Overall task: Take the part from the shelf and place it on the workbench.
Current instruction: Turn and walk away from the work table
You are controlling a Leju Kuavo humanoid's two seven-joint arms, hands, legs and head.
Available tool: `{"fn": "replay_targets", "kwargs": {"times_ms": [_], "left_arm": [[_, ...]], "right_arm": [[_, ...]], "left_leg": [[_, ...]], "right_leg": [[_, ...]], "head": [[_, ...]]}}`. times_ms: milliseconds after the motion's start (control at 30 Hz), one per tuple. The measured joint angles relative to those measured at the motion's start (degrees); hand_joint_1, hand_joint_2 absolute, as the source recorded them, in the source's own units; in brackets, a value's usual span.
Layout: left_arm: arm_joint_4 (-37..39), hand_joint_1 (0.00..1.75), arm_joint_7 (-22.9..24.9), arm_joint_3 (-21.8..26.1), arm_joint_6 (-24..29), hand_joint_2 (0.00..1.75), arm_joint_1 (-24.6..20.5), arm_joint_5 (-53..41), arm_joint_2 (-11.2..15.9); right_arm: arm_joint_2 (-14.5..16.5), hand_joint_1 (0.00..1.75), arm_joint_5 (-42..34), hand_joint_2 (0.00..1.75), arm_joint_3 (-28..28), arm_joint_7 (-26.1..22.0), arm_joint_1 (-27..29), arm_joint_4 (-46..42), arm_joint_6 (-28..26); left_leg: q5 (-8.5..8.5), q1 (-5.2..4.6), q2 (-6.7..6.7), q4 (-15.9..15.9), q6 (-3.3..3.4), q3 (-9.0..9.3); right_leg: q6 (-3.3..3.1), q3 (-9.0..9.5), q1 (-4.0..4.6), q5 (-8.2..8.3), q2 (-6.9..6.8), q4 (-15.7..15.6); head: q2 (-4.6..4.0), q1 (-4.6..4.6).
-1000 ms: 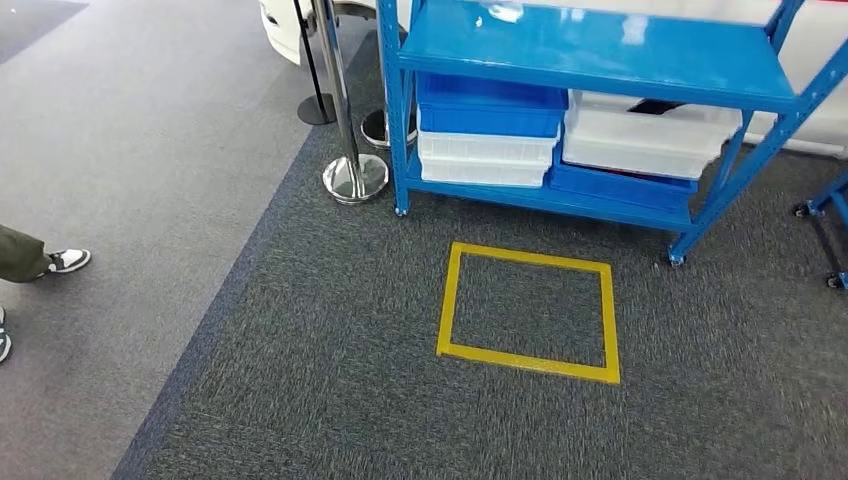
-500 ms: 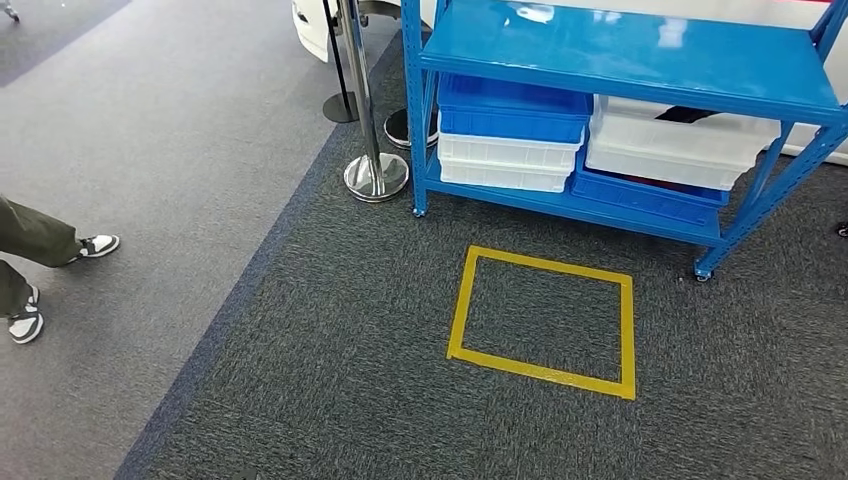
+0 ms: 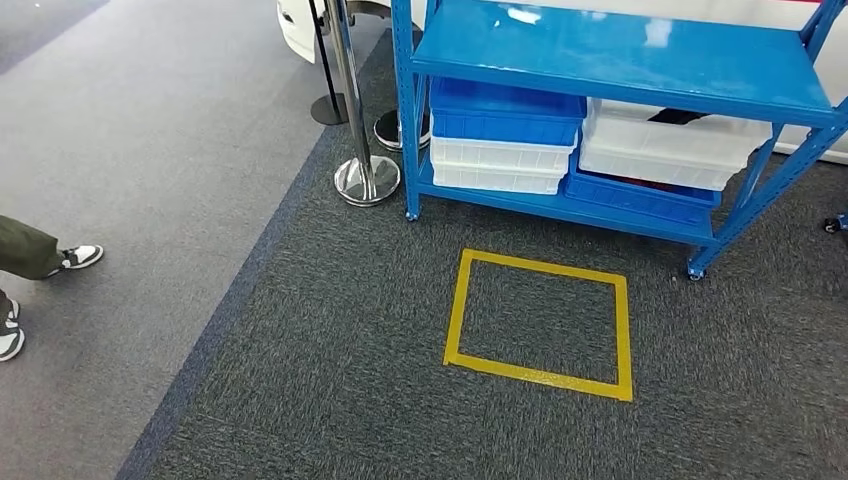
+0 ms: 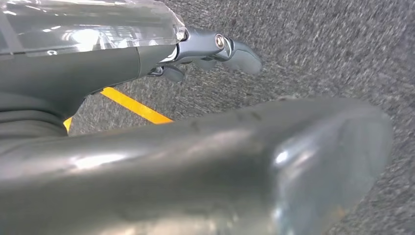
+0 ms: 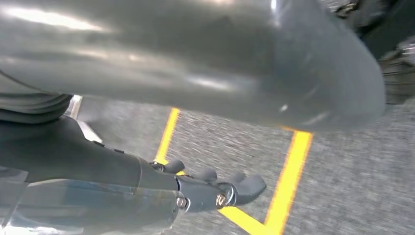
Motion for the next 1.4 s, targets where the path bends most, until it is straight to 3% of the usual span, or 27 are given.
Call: {"fn": "replay_targets", "kwargs": {"times_ms": [33,100,133,167,200,267,300,367,467,533,633,667,700,733,833,867,900,967,1033,1100,1167,1200,1233,1267,1367,1400], "left_arm": [[0.0,0.0,0.1,0.0,0.1,0.0,0.0,0.0,-0.1],[0.1,0.0,0.3,0.0,0.2,0.0,-0.1,-0.1,-0.1],[0.1,0.0,0.4,0.0,0.1,0.0,-0.1,-0.1,-0.1],[0.2,0.0,0.5,0.0,0.0,0.0,-0.1,-0.2,-0.1],[0.2,0.0,0.6,0.0,-0.1,0.0,-0.1,-0.2,-0.1],[0.3,0.0,0.7,0.0,-0.2,0.0,-0.1,-0.2,-0.1],[0.4,0.0,0.7,0.0,-0.3,0.0,-0.1,-0.2,-0.1],[0.4,0.0,0.8,0.0,-0.3,0.0,-0.1,-0.2,-0.1],[0.4,0.0,0.7,0.0,-0.5,0.0,-0.2,-0.5,-0.1],[0.4,0.0,0.7,0.0,-0.8,0.0,-0.4,-0.9,-0.1],[0.5,0.0,0.6,0.1,-1.2,0.0,-0.4,-1.0,-0.1],[0.5,0.0,0.6,0.1,-1.2,0.0,-0.4,-0.9,-0.1],[0.5,0.0,0.7,0.1,-1.2,0.0,-0.4,-0.9,-0.1],[0.5,0.0,0.7,0.1,-1.2,0.0,-0.4,-0.9,-0.1],[0.5,0.0,0.7,0.1,-1.1,0.0,-0.2,-0.9,-0.1],[0.5,0.0,0.7,0.1,-1.1,0.0,-0.1,-1.0,-0.1],[0.5,0.0,0.7,0.1,-1.1,0.0,0.0,-1.0,-0.1],[0.5,0.0,0.4,0.1,-1.1,0.0,0.0,-1.2,-0.1],[0.5,0.0,0.0,0.1,-0.9,0.0,0.0,-1.4,-0.1],[0.5,0.0,-0.2,0.1,-0.7,0.0,0.2,-1.8,0.0],[0.5,0.0,-0.3,0.1,-0.5,0.0,0.5,-2.0,0.0],[0.5,0.0,-0.3,0.1,-0.4,0.0,0.7,-2.0,0.0],[0.5,0.0,-0.3,0.1,-0.2,0.0,1.0,-2.0,0.0],[0.5,0.0,-0.3,0.2,-0.1,0.0,1.3,-2.0,0.0],[0.5,0.0,-0.3,0.2,0.1,0.0,1.9,-2.0,-0.1],[0.5,0.0,-0.3,0.2,0.2,0.0,1.9,-2.0,-0.1]], "right_arm": [[0.1,0.0,-0.1,0.0,-0.2,0.5,0.0,0.0,-0.6],[0.2,0.0,-0.3,0.0,-0.6,1.0,0.0,0.0,-1.3],[0.2,0.0,-0.4,0.0,-0.8,1.1,0.0,0.0,-1.7],[0.2,0.0,-0.4,0.0,-1.0,1.1,0.1,0.0,-2.0],[0.2,0.0,-0.4,0.0,-1.1,1.1,0.2,0.0,-2.3],[0.2,0.0,-0.3,0.0,-1.1,1.0,0.6,0.0,-2.6],[0.2,0.0,-0.3,0.0,-1.1,1.0,0.7,0.0,-2.7],[0.2,0.0,-0.3,0.0,-1.1,1.0,0.6,0.0,-2.7],[0.3,0.0,-0.2,0.0,-1.2,0.7,0.6,0.0,-2.7],[0.4,0.0,0.1,0.0,-1.2,0.5,0.7,0.0,-2.7],[0.4,0.0,0.6,0.0,-1.2,0.3,0.8,0.0,-2.7],[0.4,0.0,0.7,0.0,-1.2,0.3,0.8,0.0,-2.6],[0.4,0.0,0.7,0.0,-1.2,0.3,0.8,0.0,-2.6],[0.4,0.0,0.7,0.0,-1.2,0.3,0.9,0.0,-2.5],[0.4,0.0,0.7,0.0,-1.2,0.3,1.0,0.1,-2.4],[0.4,0.0,0.7,0.0,-1.2,0.3,1.0,0.1,-2.5],[0.4,0.0,0.7,0.0,-1.2,0.3,1.0,0.1,-2.5],[0.4,0.0,0.7,0.0,-1.2,0.4,0.8,0.0,-2.6],[0.3,0.0,0.7,0.0,-1.2,0.4,0.6,0.0,-2.6],[0.2,0.0,0.5,0.0,-1.2,0.4,0.6,-0.1,-2.5],[0.1,0.0,0.5,0.0,-1.2,0.4,0.8,-0.1,-2.4],[0.1,0.0,0.5,0.0,-1.2,0.4,1.0,-0.1,-2.4],[0.0,0.0,0.5,0.0,-1.2,0.4,1.3,-0.1,-2.4],[-0.1,0.0,0.4,0.0,-1.2,0.4,1.6,-0.1,-2.3],[-0.3,0.0,0.3,0.0,-1.4,0.4,2.5,0.0,-2.2],[-0.3,0.0,0.3,0.0,-1.5,0.4,2.6,0.0,-2.2]], "left_leg": [[0.0,0.12,0.38,-0.4,0.15,0.73],[-0.39,0.02,1.07,-0.6,0.34,1.27],[-0.68,-0.03,1.32,-0.5,0.33,1.45],[-1.0,-0.06,1.46,-0.5,0.27,1.72],[-1.36,-0.02,1.56,-0.4,0.16,2.09],[-2.3,0.12,1.69,0.0,-0.21,2.9],[-2.77,0.11,1.74,0.3,-0.5,3.23],[-3.56,-0.02,1.86,0.8,-1.24,3.43],[-4.14,-0.07,1.94,2.0,-2.12,3.91],[-5.3,0.12,1.92,5.9,-2.67,1.98],[-9.32,0.43,1.9,17.1,-3.24,-5.41],[-10.1,0.48,1.91,19.2,-3.3,-7.36],[-10.08,0.5,1.91,19.3,-3.26,-8.43],[-8.95,0.51,1.91,17.4,-3.13,-8.59],[-0.94,0.26,1.93,7.2,-2.18,-7.04],[0.79,0.06,1.94,5.3,-1.85,-6.54],[1.32,-0.1,1.93,4.3,-1.46,-6.11],[0.29,-0.15,1.71,3.4,-0.62,-4.22],[-0.51,0.02,1.56,2.3,0.21,-1.81],[-1.61,0.02,1.62,1.5,0.67,0.42],[-3.15,-0.05,1.45,1.1,0.82,2.49],[-4.04,-0.06,1.28,1.0,0.79,3.64],[-5.08,-0.05,1.09,1.0,0.72,4.89],[-6.2,-0.05,0.95,1.0,0.61,6.18],[-9.77,-0.23,0.76,0.9,0.01,9.65],[-10.71,-0.3,0.72,0.5,-0.32,10.97]], "right_leg": [[0.13,-1.09,0.05,-1.27,-0.28,2.1],[0.51,-5.05,0.05,-4.28,-0.68,8.2],[0.74,-7.11,0.04,-5.12,-0.76,11.0],[0.91,-8.31,0.02,-4.83,-0.86,12.0],[0.99,-8.45,-0.01,-3.41,-0.99,11.1],[0.86,-6.11,-0.04,1.49,-1.37,4.4],[0.64,-4.96,0.09,2.55,-1.56,1.3],[-0.33,-4.0,0.37,2.7,-1.87,-1.4],[-1.73,-3.34,0.26,2.78,-1.75,-1.6],[-2.34,-2.47,0.15,2.09,-1.69,-1.8],[-2.76,-1.35,0.18,0.88,-1.59,-1.8],[-2.72,-0.8,0.18,0.39,-1.47,-1.8],[-2.64,-0.09,0.16,-0.15,-1.34,-1.8],[-2.52,0.76,0.15,-0.76,-1.23,-1.9],[-1.96,3.23,0.22,-2.8,-1.08,-1.9],[-1.61,3.94,0.25,-3.47,-1.01,-2.1],[-1.17,4.71,0.28,-3.8,-0.95,-2.2],[-0.22,5.55,0.23,-3.24,-0.94,-1.2],[0.17,3.22,0.19,-1.43,-1.08,3.9],[0.14,-2.26,0.2,-2.09,-1.18,10.7],[0.33,-7.3,0.22,-6.52,-1.2,13.9],[0.38,-8.99,0.23,-8.81,-1.2,13.6],[0.34,-10.24,0.25,-9.88,-1.2,12.2],[0.2,-11.14,0.3,-8.97,-1.21,10.0],[-0.68,-12.09,0.87,4.65,-1.41,2.4],[-0.93,-11.8,1.09,7.42,-1.4,1.4]], "head": [[-0.01,0.01],[-0.01,0.04],[-0.01,0.03],[0.0,0.03],[-0.01,0.03],[-0.01,0.03],[-0.02,0.03],[-0.01,0.03],[-0.01,0.02],[-0.01,0.02],[-0.01,0.02],[-0.02,0.02],[-0.02,0.02],[-0.01,0.02],[-0.02,0.02],[-0.02,0.01],[-0.01,0.01],[0.01,-0.01],[0.01,0.01],[-0.01,0.03],[-0.01,0.03],[-0.01,0.03],[-0.01,0.03],[-0.01,0.03],[0.0,0.03],[0.0,0.03]]}}
